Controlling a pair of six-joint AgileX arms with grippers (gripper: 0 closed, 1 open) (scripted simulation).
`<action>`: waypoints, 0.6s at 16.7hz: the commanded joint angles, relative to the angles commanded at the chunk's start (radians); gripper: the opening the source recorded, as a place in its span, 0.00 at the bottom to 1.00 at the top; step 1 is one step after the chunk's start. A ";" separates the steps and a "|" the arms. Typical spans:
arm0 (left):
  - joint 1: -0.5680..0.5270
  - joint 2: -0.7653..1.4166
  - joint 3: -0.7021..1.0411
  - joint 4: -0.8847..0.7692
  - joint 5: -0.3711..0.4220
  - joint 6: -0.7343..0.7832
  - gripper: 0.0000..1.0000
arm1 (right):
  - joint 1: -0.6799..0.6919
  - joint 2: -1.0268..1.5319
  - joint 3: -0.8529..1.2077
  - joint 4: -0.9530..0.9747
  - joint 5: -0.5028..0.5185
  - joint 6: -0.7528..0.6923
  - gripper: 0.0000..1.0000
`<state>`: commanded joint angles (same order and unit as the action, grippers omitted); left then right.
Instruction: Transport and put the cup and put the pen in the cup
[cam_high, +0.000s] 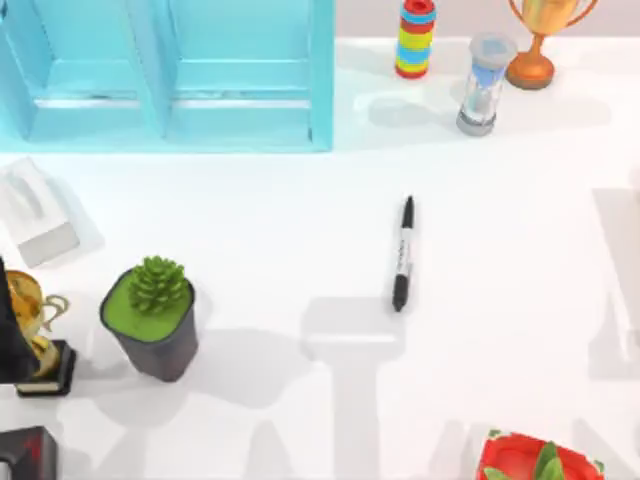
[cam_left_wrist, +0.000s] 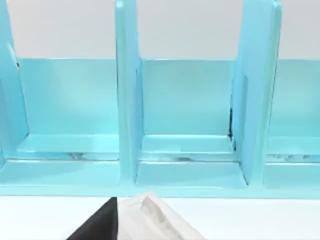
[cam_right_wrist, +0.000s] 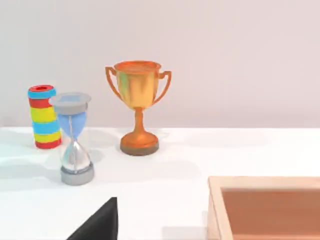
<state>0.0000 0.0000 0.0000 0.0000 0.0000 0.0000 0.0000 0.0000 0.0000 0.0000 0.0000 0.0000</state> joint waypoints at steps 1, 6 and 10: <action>0.000 0.000 0.000 0.000 0.000 0.000 1.00 | 0.000 0.000 0.000 0.000 0.000 0.000 1.00; 0.000 0.000 0.000 0.000 0.000 0.000 1.00 | -0.038 0.105 0.104 -0.098 0.002 -0.034 1.00; 0.000 0.000 0.000 0.000 0.000 0.000 1.00 | -0.120 0.380 0.367 -0.314 0.004 -0.111 1.00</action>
<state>0.0000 0.0000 0.0000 0.0000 0.0000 0.0000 -0.1201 0.3798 0.3670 -0.3144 0.0035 -0.1111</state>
